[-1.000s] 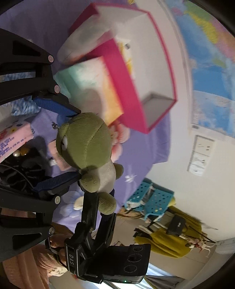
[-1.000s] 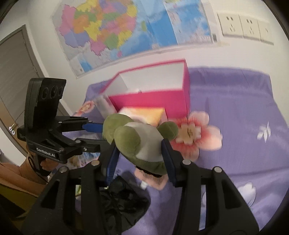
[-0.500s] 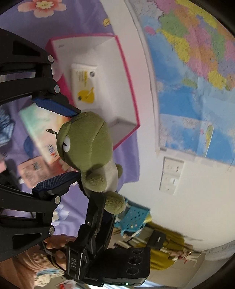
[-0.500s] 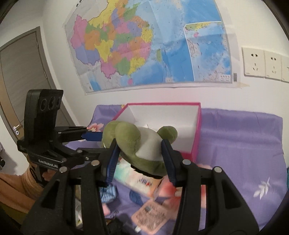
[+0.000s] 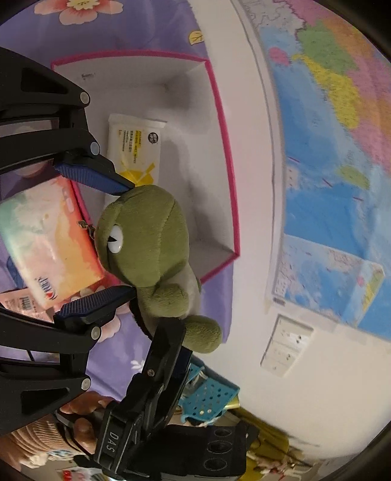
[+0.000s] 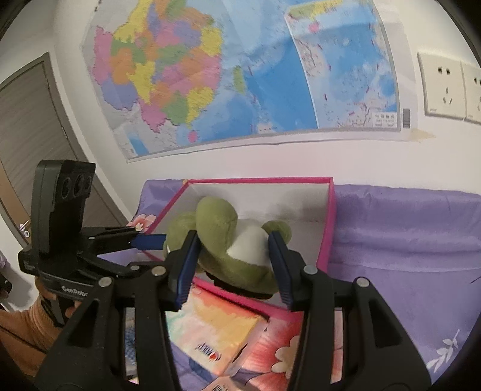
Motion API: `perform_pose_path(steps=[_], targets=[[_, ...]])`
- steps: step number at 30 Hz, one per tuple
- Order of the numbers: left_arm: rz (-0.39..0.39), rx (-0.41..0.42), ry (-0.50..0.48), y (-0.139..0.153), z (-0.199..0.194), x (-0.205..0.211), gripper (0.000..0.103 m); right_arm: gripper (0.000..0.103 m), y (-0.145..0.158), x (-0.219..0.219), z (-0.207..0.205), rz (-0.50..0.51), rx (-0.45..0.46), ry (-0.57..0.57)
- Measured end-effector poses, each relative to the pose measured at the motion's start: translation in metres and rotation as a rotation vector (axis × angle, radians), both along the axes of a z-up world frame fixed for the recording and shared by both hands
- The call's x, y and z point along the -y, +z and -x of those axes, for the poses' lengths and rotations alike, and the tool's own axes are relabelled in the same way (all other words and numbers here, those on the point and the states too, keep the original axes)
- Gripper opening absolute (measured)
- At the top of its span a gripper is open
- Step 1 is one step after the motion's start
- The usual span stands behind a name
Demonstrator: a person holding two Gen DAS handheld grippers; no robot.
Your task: Organize soft objects
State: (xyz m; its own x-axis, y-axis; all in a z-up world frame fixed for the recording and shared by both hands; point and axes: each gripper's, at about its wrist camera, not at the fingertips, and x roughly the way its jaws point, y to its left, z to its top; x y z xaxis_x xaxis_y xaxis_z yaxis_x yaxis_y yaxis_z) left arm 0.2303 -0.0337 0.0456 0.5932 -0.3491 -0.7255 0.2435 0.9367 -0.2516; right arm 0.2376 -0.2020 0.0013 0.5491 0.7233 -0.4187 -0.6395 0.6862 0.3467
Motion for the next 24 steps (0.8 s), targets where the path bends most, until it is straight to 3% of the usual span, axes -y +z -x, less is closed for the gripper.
perform_pose_path(steps=[3,8,13,24], targets=[[-0.003,-0.020,0.006,-0.006,-0.010,0.001,0.063,0.040,-0.008,-0.004,-0.013,0.017,-0.023,-0.008],[-0.031,-0.044,0.030,-0.014,-0.020,0.005,0.063,0.041,-0.025,-0.010,-0.031,0.056,-0.064,-0.064],[-0.054,-0.013,0.030,-0.011,-0.010,0.003,0.063,0.041,-0.030,0.005,-0.033,0.037,-0.086,-0.134],[-0.042,0.111,-0.055,0.014,0.053,-0.002,0.064,0.046,-0.003,0.021,0.032,-0.039,-0.056,-0.021]])
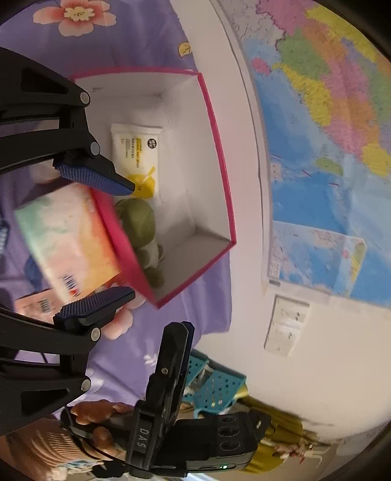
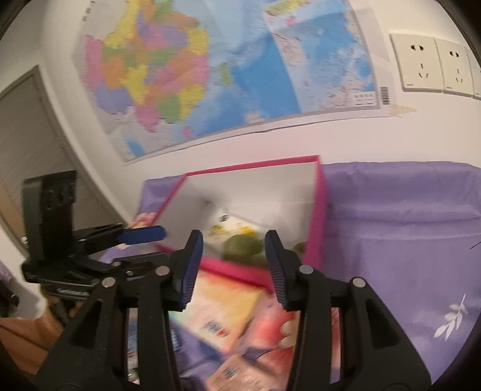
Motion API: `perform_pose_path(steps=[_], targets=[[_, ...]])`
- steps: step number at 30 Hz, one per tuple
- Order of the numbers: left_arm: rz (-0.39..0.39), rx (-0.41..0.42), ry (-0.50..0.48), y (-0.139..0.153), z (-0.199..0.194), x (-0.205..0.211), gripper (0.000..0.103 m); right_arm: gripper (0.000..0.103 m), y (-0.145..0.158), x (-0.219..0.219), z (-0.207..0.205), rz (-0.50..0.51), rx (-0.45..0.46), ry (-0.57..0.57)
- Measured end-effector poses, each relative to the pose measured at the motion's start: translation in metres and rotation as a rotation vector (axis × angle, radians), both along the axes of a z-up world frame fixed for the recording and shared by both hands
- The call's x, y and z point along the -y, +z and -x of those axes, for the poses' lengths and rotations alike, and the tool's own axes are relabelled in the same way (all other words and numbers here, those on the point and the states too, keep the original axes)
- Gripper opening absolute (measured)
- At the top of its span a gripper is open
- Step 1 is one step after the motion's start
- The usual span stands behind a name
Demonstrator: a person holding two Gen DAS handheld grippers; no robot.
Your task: Organize soft objects
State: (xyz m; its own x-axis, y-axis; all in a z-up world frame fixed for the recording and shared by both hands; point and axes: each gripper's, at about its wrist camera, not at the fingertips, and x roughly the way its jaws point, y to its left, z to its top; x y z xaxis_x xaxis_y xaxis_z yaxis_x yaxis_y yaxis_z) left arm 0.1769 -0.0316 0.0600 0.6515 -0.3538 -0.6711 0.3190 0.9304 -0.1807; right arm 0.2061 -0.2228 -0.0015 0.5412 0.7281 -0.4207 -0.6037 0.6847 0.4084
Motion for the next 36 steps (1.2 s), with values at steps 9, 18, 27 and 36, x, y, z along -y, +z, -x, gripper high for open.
perform_pose_path(steps=[9,18,27,36], targets=[[0.019,0.022,-0.044,-0.003,0.062,-0.010,0.064,0.048,0.014,0.006,0.073,-0.009,0.053,0.057],[0.009,-0.030,-0.128,-0.030,0.099,0.006,0.064,0.049,0.006,0.022,0.122,-0.005,0.035,0.043],[0.002,-0.075,-0.205,-0.052,0.124,0.023,0.064,0.050,-0.044,0.023,0.152,0.074,-0.118,0.071],[-0.005,-0.104,-0.224,-0.065,0.130,0.033,0.064,0.062,-0.123,-0.002,0.150,0.251,-0.307,0.057]])
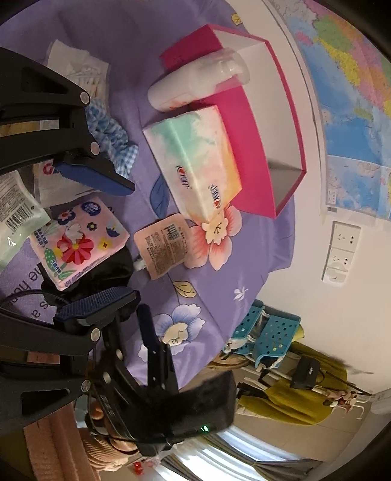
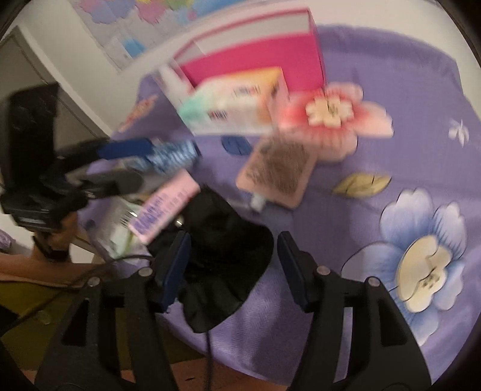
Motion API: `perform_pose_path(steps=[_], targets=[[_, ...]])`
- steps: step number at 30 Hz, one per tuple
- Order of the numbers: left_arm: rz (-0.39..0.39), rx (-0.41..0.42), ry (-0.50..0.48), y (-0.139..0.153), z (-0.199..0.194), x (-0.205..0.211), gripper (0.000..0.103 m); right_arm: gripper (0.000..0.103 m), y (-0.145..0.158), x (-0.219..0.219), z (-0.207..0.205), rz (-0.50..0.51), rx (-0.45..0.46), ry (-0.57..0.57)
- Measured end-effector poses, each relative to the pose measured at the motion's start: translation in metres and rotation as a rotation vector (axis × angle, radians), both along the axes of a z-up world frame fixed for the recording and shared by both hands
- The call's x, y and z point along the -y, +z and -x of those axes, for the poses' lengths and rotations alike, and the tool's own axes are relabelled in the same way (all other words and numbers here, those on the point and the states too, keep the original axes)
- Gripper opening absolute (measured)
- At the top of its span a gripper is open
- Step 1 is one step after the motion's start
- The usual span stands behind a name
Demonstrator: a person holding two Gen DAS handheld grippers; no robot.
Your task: Organize soft objects
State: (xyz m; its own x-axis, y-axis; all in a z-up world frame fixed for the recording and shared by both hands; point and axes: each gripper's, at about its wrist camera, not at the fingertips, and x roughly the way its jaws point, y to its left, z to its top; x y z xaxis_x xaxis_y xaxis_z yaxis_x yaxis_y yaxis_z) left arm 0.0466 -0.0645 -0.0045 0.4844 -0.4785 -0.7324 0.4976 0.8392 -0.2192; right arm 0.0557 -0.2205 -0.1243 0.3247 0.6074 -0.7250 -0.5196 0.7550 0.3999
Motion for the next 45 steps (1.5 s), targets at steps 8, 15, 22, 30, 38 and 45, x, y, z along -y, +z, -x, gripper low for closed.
perform_pose_path(steps=[8,15,22,30,38,45], targets=[[0.002,-0.012,0.008,-0.003,-0.002,-0.002,0.064,0.022,-0.014,-0.008,0.002,-0.012,0.012,0.029],[0.012,-0.012,-0.012,-0.003,-0.006,0.001,0.064,0.014,0.016,-0.002,0.004,-0.048,0.114,0.015],[0.046,-0.031,-0.056,-0.005,-0.018,0.008,0.064,0.014,0.056,0.003,-0.002,-0.083,0.238,0.005],[0.114,-0.090,-0.129,-0.008,-0.037,0.020,0.066,0.014,0.086,0.003,-0.014,-0.152,0.313,0.032],[0.163,-0.041,-0.089,0.010,-0.052,0.022,0.059,0.014,0.112,-0.008,-0.030,-0.192,0.370,0.072],[0.158,0.019,0.019,0.035,-0.078,0.008,0.045,0.014,0.138,-0.010,-0.061,-0.234,0.409,0.063]])
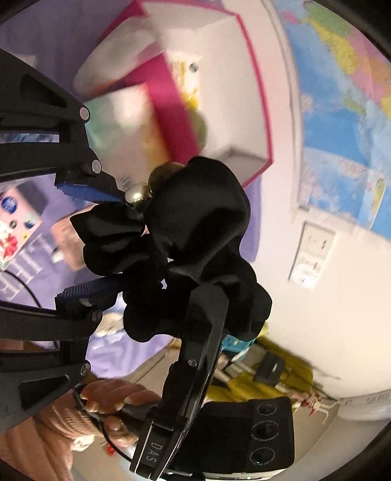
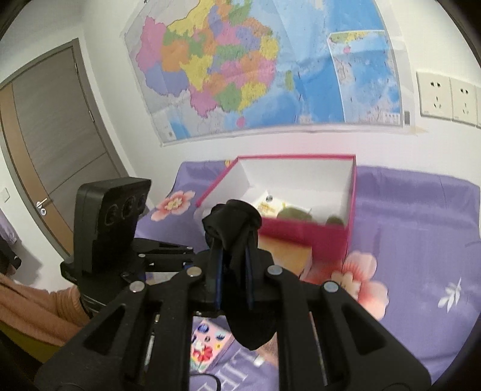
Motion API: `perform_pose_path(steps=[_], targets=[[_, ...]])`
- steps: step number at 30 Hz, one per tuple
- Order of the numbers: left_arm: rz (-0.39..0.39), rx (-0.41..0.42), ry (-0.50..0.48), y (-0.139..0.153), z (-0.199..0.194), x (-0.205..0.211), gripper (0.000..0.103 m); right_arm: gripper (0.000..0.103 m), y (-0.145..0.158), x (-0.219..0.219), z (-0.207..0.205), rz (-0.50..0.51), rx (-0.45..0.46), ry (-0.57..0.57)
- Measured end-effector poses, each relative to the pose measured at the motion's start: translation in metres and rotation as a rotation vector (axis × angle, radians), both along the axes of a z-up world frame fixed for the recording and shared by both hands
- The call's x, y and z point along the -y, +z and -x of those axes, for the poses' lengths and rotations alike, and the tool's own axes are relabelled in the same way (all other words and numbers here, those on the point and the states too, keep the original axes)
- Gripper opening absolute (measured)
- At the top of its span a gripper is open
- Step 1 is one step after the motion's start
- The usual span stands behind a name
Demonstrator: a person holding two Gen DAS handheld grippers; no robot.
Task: Organize soft objects
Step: 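Carry the black scrunchie into the pink box and open the gripper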
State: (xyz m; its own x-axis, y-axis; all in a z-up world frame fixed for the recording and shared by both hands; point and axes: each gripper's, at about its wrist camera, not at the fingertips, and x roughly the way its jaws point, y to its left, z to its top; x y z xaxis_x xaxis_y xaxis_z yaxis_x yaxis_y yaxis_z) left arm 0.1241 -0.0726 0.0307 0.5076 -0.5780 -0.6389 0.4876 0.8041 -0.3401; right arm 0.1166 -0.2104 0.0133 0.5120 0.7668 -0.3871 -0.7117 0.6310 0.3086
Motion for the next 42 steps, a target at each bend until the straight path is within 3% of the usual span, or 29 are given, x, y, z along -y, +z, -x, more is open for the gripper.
perform_pose_path(steps=[12,25,28,34,37,42], targets=[[-0.061,-0.011,0.137,0.020,-0.072,-0.011,0.045,0.014,0.021,-0.011,-0.087,-0.038,-0.033,-0.026],[-0.170,-0.106,0.252,-0.001,-0.136,-0.012,0.045,0.014,-0.006,-0.030,-0.173,0.000,-0.126,-0.105],[-0.183,-0.120,0.275,-0.006,-0.145,-0.014,0.046,0.020,-0.015,-0.036,-0.190,0.029,-0.149,-0.137],[-0.184,-0.129,0.304,-0.011,-0.146,-0.024,0.051,0.034,-0.032,-0.041,-0.205,0.116,-0.162,-0.236],[-0.194,-0.106,0.311,-0.008,-0.136,-0.027,0.051,0.037,-0.032,-0.033,-0.202,0.101,-0.161,-0.267],[-0.185,-0.055,0.288,0.004,-0.119,-0.028,0.052,0.037,-0.025,-0.018,-0.176,0.062,-0.153,-0.226]])
